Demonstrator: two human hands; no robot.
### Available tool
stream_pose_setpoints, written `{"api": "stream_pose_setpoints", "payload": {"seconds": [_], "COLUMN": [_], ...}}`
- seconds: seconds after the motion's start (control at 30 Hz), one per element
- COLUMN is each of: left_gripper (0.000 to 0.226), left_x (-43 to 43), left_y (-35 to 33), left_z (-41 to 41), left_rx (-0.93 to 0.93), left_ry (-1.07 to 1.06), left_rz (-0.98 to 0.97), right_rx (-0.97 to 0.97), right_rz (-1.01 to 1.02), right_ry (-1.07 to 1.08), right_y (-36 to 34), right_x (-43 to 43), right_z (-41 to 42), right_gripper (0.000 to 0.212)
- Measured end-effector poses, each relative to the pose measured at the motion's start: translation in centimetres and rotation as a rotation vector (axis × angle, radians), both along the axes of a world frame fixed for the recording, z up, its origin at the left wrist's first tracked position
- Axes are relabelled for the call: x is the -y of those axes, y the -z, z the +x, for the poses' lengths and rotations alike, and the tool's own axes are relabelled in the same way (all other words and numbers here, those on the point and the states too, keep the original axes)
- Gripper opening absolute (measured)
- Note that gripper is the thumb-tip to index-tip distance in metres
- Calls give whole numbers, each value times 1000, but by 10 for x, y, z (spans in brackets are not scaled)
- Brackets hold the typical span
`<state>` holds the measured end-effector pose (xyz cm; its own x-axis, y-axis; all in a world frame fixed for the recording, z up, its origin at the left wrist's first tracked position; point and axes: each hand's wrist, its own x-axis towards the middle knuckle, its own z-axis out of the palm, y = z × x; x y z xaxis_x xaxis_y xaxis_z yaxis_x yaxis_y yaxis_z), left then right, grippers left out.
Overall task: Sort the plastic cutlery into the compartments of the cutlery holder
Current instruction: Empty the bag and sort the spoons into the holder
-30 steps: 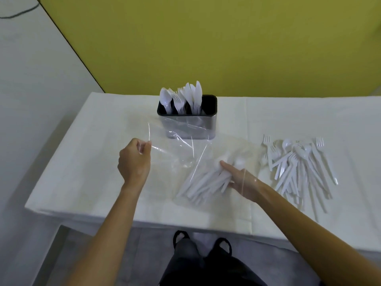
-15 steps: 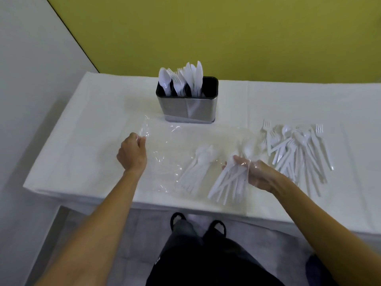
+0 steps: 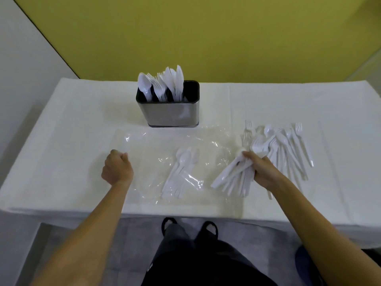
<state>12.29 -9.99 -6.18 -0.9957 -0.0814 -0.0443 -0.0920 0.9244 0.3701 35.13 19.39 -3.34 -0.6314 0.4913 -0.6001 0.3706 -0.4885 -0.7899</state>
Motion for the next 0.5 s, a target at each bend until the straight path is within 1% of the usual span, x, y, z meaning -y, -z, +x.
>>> {"api": "stream_pose_setpoints", "payload": {"seconds": [0.07,0.17,0.3,0.4,0.5], "left_gripper": [21,20,21,23,26], "left_x": [-1,-2,-9,-13,-14], "left_y": [1,3,4,4,3], "left_z": [1,2,4,5,8], "left_rx": [-8,-6,5,3,-5], "left_ry": [5,11,19,22,23], "left_rz": [2,5,-1,-9,-11], "right_rx": [10,11,22,120,301], "right_rz": [53,129,206,266,433], "right_ry": [8,32,-3,13,-15], "right_y": [-7,-23,-44,-55,-57], "right_x": [-11,-31,-57,-79,-108], "right_z": [4,9,15,24,30], "right_gripper": [15,24,28,23,22]}}
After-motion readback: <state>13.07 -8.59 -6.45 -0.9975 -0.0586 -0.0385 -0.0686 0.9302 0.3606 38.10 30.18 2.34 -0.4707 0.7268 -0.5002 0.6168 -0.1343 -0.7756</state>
